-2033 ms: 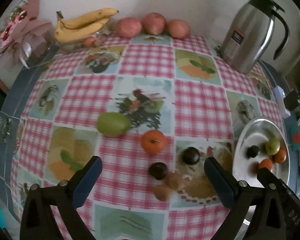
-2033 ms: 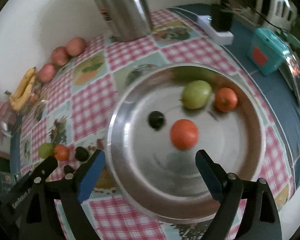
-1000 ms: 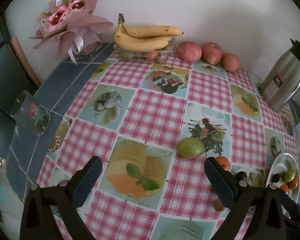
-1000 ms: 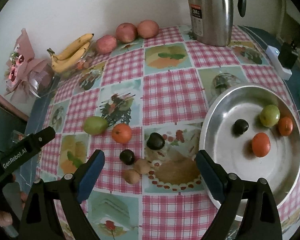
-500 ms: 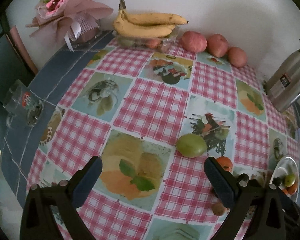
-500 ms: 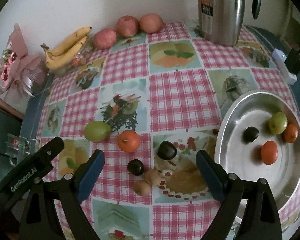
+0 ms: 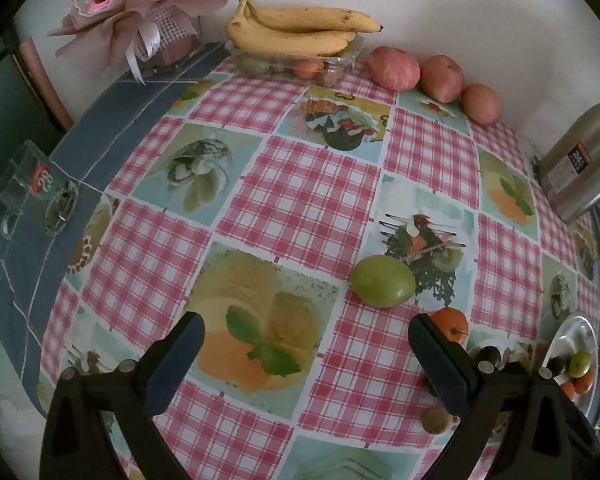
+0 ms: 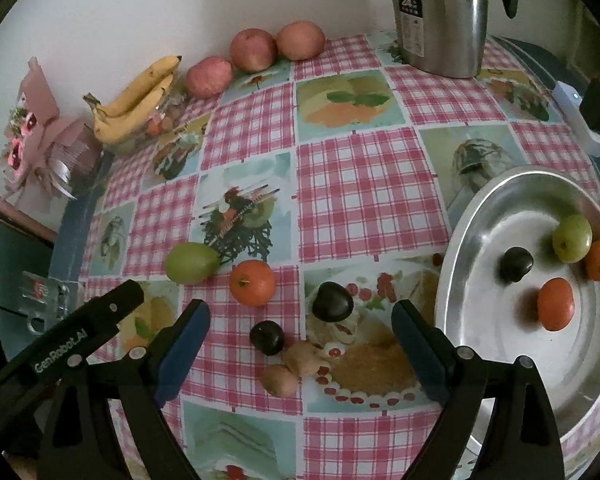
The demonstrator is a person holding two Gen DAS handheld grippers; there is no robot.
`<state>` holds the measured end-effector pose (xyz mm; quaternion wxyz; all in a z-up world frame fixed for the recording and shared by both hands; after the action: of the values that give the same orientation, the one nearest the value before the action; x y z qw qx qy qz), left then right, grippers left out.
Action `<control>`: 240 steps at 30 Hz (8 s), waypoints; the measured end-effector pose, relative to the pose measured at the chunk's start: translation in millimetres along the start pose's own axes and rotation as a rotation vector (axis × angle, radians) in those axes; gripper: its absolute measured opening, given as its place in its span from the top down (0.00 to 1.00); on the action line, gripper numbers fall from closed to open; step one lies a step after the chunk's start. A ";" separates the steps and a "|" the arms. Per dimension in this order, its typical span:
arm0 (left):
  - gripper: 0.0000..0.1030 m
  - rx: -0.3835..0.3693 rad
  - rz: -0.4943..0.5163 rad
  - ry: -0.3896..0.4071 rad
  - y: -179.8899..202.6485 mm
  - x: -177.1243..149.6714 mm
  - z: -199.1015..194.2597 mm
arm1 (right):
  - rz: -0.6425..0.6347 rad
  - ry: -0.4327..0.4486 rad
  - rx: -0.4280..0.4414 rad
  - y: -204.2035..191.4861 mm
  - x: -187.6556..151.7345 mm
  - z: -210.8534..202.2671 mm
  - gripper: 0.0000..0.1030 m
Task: Organize fruits
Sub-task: 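Withdraw both open tools from the plate toward the loose fruit on the cloth, then close the right tool on a small brown round fruit, then close the left tool on another small brown fruit while the right tool holds its fruit, then carry both brown fruits over the steel plate and open both tools, then withdraw both open tools from the plate back toward the remaining fruit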
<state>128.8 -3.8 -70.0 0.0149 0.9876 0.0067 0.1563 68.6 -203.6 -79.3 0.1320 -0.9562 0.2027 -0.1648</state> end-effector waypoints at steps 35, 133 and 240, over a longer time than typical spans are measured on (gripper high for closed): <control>0.00 -0.118 -0.074 -0.186 17.6 -20.3 51.0 | 0.042 -0.170 0.007 15.6 -25.4 41.4 0.45; 0.73 -0.318 0.249 -0.131 104.8 -49.4 -10.2 | 0.225 0.051 0.057 75.7 -8.6 -33.3 0.75; 0.00 -0.107 0.160 0.056 68.8 11.3 -15.3 | 0.359 0.137 -0.109 153.1 -27.0 -50.9 0.12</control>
<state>135.4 -71.9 -49.8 0.0547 0.9779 -0.0802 0.1849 -26.2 -336.6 -88.9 0.0930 -0.8971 0.3869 -0.1922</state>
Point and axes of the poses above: each gripper's, at about its wrist camera, not at the fingertips, and z roughly the way its jaws point, y to its right, x to its top, the point moved 2 cm from there along z, roughly the way its jaws point, and after that the axes turned 4 degrees about -y, right-handed, at the moved point
